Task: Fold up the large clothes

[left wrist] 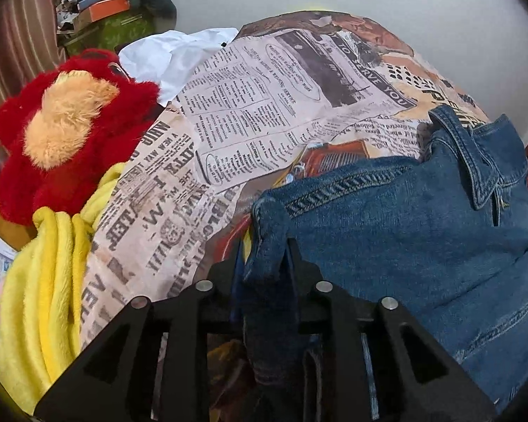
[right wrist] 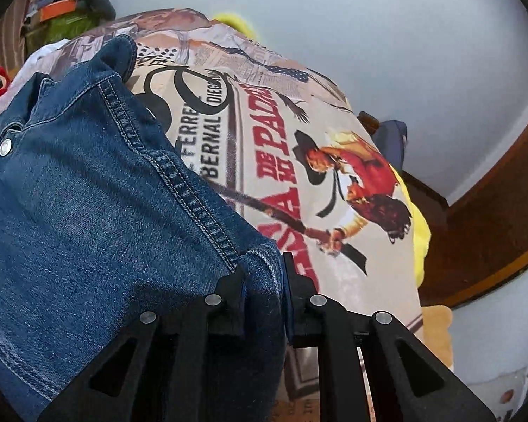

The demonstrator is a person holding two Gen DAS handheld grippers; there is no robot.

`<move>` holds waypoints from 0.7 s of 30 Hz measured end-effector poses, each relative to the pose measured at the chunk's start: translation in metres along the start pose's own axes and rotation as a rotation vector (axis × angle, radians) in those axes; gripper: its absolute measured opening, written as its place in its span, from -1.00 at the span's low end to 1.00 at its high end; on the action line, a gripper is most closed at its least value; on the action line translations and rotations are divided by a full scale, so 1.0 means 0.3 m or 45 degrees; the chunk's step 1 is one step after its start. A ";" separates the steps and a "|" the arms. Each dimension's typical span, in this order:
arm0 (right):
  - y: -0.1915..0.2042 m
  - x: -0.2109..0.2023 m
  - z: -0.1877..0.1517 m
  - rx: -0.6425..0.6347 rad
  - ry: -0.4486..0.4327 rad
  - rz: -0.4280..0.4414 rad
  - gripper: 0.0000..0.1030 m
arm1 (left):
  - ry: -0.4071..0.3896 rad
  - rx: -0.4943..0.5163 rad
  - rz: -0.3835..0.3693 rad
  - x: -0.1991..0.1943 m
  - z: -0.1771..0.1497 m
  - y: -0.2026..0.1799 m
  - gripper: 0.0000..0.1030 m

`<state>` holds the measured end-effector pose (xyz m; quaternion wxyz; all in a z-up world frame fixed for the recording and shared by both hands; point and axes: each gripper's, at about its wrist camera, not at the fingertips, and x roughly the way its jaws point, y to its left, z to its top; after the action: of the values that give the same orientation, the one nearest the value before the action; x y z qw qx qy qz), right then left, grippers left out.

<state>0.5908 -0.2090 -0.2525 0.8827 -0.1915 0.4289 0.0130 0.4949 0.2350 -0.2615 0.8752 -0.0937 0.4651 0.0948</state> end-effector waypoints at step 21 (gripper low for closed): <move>-0.215 -0.314 -0.088 0.322 -0.017 0.107 0.72 | -0.144 0.129 -0.013 -0.434 -0.090 -0.094 0.19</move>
<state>0.5237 -0.2645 -0.1744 0.9014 -0.0606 0.4288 -0.0030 0.4091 0.1907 -0.1658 0.9041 -0.0462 0.4187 0.0720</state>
